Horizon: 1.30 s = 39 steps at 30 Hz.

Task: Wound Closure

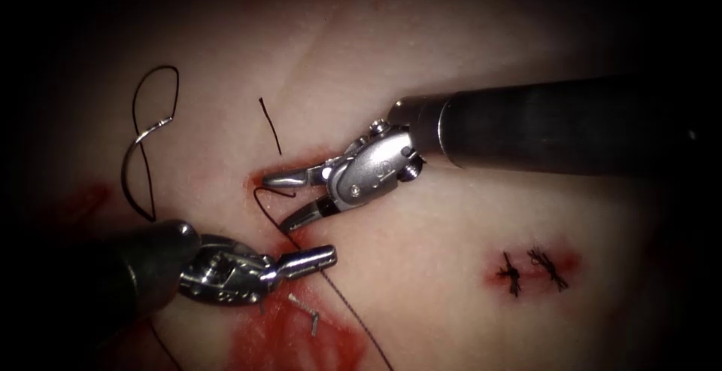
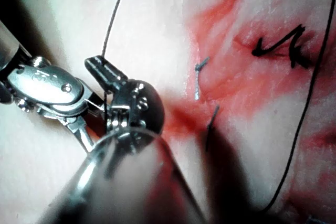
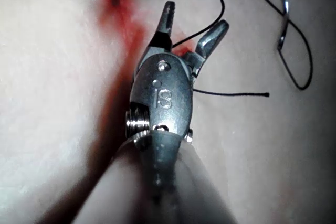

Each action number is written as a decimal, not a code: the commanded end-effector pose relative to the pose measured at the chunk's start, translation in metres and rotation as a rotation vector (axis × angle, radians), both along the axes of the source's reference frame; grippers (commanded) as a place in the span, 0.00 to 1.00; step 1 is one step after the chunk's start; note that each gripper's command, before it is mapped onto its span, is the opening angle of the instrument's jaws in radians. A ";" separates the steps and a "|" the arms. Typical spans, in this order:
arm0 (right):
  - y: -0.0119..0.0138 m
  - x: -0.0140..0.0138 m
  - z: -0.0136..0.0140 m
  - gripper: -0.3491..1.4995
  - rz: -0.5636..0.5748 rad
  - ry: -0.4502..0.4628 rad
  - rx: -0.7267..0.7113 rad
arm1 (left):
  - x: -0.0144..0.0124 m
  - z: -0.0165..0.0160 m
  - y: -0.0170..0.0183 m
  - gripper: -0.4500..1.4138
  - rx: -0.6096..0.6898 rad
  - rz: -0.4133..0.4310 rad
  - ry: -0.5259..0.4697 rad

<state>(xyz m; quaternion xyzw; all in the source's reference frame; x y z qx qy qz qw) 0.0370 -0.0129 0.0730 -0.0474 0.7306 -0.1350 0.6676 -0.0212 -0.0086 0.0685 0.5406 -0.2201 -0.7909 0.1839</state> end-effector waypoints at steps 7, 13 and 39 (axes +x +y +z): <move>-0.0006 0.0018 0.0000 0.80 0.009 0.015 0.005 | -0.0007 0.0006 0.0001 0.00 -0.001 0.001 -0.002; -0.0007 0.0028 -0.0013 0.80 0.002 0.036 0.016 | -0.0007 0.0007 0.0002 0.00 0.005 0.002 -0.001; 0.0020 0.0034 0.0011 0.00 0.009 -0.011 0.176 | -0.0020 0.0010 0.0000 0.92 -0.019 -0.121 0.033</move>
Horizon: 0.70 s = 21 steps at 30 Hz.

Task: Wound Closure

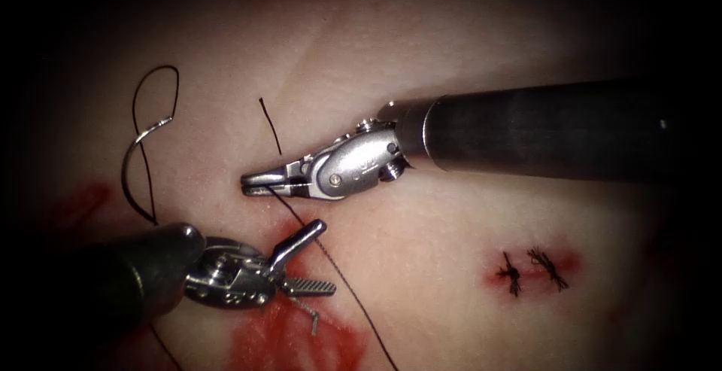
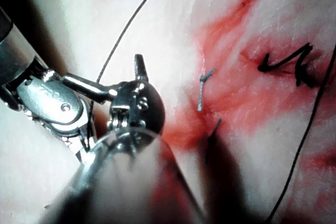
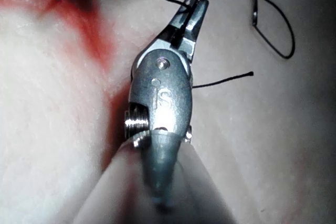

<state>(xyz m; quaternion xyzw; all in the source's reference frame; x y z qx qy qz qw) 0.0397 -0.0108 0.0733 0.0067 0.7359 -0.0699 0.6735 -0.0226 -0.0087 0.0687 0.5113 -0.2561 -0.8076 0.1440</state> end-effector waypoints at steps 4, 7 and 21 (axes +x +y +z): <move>0.0013 0.0015 0.0016 0.00 0.013 -0.022 0.060 | -0.0017 0.0016 -0.0007 0.94 -0.041 -0.003 0.021; 0.0021 0.0020 0.0021 0.00 0.022 -0.034 0.089 | -0.0024 0.0022 -0.0012 0.94 -0.082 -0.002 0.043; 0.0052 0.0031 0.0038 0.00 0.049 -0.064 0.165 | -0.0043 0.0016 -0.0040 0.90 -0.187 0.015 0.097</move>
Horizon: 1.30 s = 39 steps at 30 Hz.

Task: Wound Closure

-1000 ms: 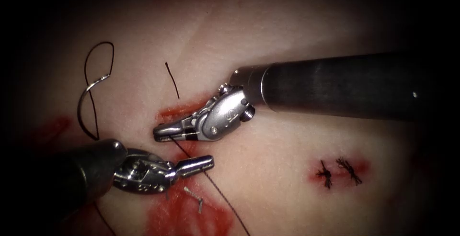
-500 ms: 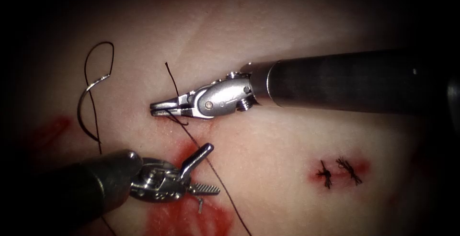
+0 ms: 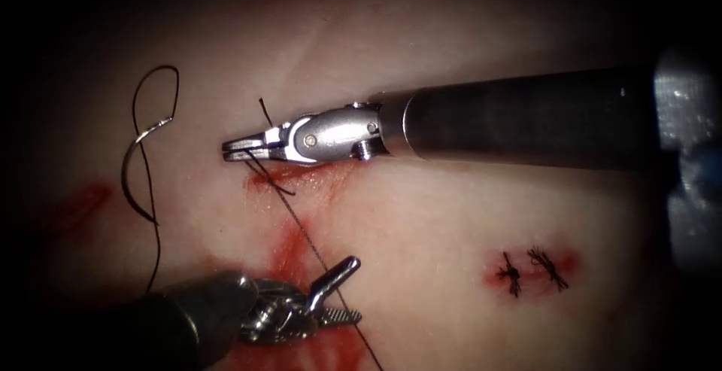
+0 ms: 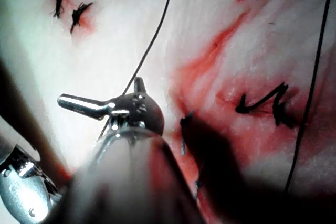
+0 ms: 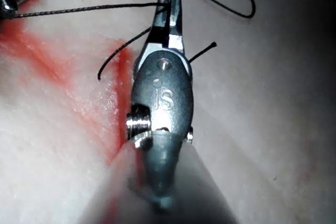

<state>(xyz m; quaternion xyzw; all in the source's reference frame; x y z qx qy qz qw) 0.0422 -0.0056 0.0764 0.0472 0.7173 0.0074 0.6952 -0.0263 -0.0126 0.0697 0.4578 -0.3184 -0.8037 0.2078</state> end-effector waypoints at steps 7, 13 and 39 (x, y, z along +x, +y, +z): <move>0.0009 0.0003 0.0011 0.00 0.008 -0.008 0.017 | -0.0012 -0.0004 -0.0011 0.88 -0.039 0.018 0.010; 0.0009 0.0004 0.0010 0.00 0.007 -0.008 0.030 | -0.0020 0.0003 -0.0016 0.88 -0.067 0.021 0.029; 0.0017 0.0004 0.0009 0.00 0.015 -0.015 0.058 | -0.0032 0.0016 -0.0032 0.78 -0.103 0.018 0.050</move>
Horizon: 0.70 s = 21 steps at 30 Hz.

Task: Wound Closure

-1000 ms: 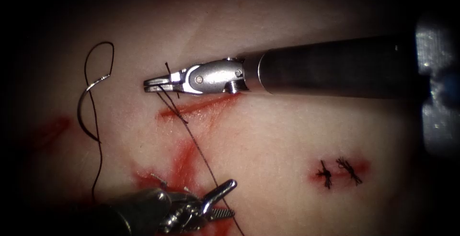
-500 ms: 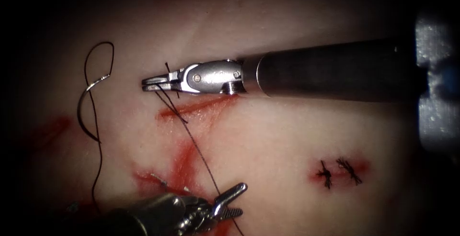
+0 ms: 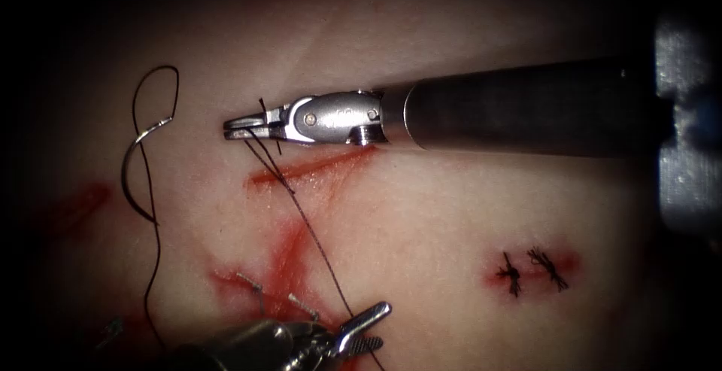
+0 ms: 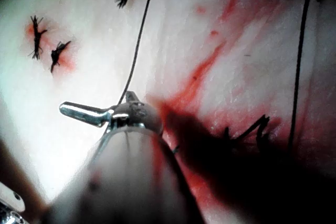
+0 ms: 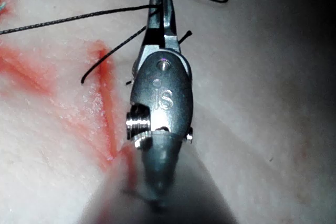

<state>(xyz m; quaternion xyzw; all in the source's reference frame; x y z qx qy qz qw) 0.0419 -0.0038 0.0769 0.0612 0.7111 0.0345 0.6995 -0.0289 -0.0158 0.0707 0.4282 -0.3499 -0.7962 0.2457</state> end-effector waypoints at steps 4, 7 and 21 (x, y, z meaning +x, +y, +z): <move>0.0000 0.0007 0.0003 0.00 -0.001 0.003 0.002 | -0.0005 0.0010 -0.0002 0.62 -0.003 0.002 -0.001; 0.0000 0.0007 0.0003 0.00 0.002 0.001 0.002 | -0.0003 0.0009 -0.0003 0.00 0.003 0.006 -0.007; -0.0010 -0.0010 -0.0002 0.00 -0.006 0.000 0.013 | 0.0049 -0.0015 -0.0002 0.00 0.075 0.061 -0.083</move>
